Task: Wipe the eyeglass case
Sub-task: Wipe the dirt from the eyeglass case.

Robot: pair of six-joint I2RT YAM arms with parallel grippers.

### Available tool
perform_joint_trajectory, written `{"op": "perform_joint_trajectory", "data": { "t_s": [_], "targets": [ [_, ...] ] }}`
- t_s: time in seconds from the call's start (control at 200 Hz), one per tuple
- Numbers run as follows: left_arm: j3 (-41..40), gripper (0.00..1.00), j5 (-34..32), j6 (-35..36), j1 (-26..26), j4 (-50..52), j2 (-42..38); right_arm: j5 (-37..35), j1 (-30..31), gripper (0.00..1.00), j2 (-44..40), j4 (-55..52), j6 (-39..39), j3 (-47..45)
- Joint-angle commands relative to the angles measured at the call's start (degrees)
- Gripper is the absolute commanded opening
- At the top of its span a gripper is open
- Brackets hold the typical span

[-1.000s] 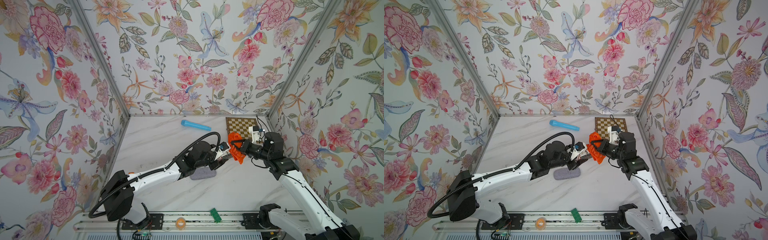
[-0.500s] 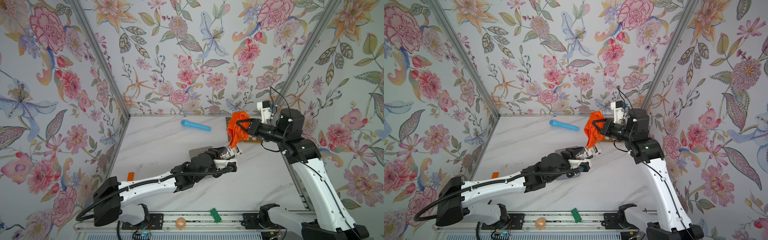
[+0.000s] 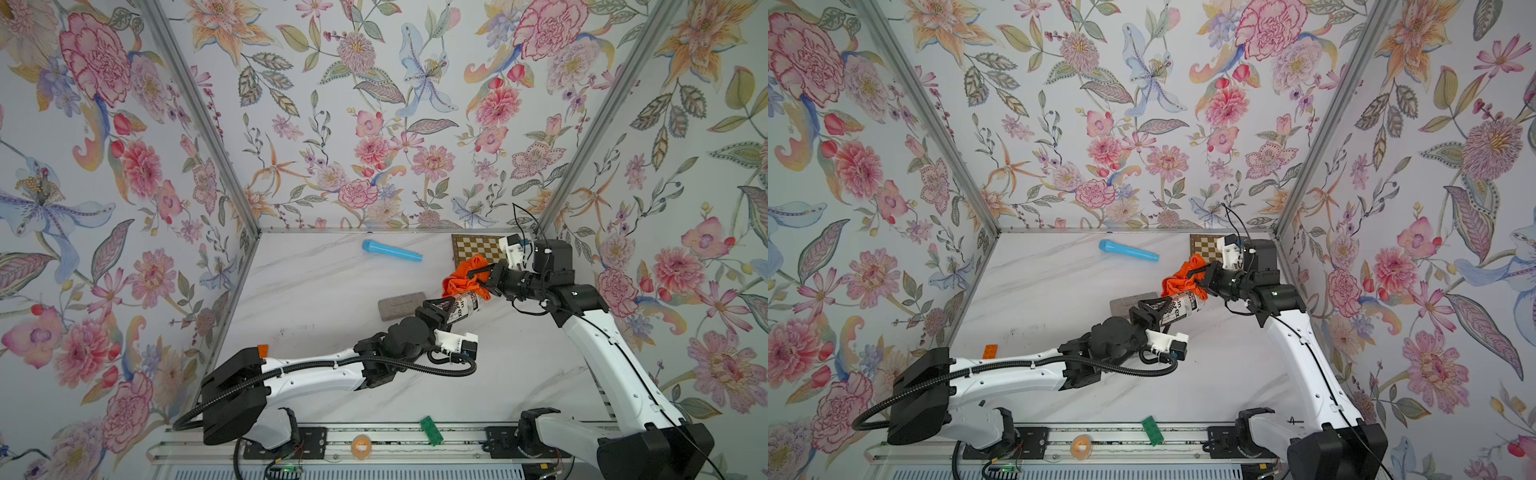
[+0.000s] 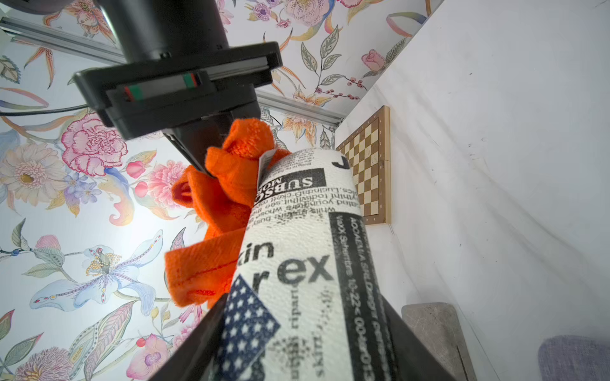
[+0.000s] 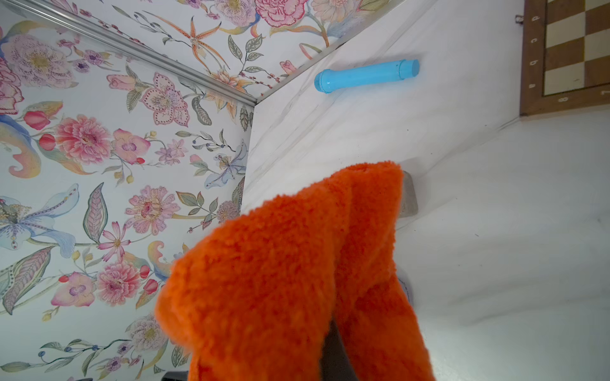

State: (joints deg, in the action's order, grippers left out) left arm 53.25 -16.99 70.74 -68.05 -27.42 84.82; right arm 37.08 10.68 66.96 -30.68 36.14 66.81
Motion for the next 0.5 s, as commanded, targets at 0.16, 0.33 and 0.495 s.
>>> {"op": "perform_joint_trajectory", "data": {
  "t_s": [0.16,0.33,0.495],
  "targets": [
    [1.41,0.32,-5.39,-2.98,2.18,-6.04,-1.09,0.15,13.92,0.0,1.78,2.02,4.65,2.98],
    [0.81,0.32,-5.7,-4.58,3.18,-5.74,-2.17,-1.34,7.29,0.0,1.65,-7.87,-3.38,4.0],
    [0.87,0.32,-6.03,-4.88,3.29,-5.05,-2.74,-2.44,4.27,0.0,0.87,-9.7,-5.5,2.68]
  ]
}}
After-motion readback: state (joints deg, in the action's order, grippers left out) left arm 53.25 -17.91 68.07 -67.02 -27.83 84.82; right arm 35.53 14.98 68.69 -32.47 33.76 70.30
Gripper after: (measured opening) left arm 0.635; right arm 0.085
